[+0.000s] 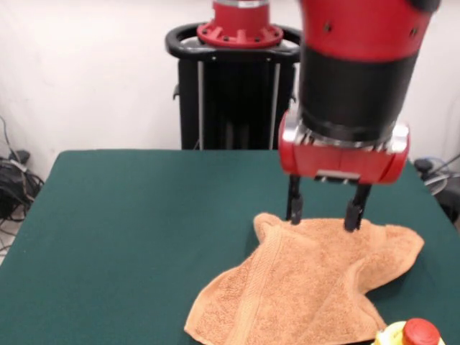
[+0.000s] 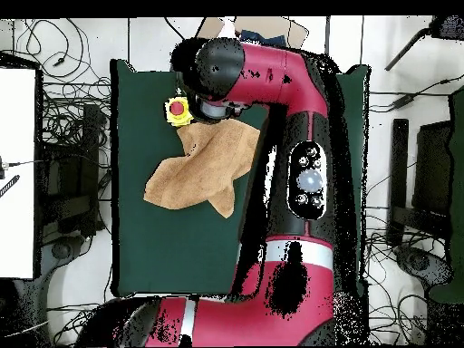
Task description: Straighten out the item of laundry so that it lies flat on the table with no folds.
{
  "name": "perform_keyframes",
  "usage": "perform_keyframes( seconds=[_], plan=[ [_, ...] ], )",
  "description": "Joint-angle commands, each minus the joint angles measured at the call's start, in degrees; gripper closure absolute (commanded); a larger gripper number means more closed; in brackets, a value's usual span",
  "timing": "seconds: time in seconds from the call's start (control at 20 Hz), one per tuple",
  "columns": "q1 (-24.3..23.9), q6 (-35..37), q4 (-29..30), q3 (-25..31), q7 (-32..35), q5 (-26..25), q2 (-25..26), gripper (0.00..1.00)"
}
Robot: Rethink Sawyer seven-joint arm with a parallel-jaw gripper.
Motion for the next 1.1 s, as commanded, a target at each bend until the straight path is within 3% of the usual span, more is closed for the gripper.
perform_keyframes(
  seconds=[0.05,0.7,1.1],
  plan=[
    [-0.03,-2.42,8.19,-1.24,10.43,0.39,-3.57,0.00],
    [-3.06,-9.63,12.20,0.63,6.33,-0.81,-3.56,0.00],
    [-2.67,-12.50,6.47,1.03,4.97,-2.97,1.60,0.00]
  ],
)
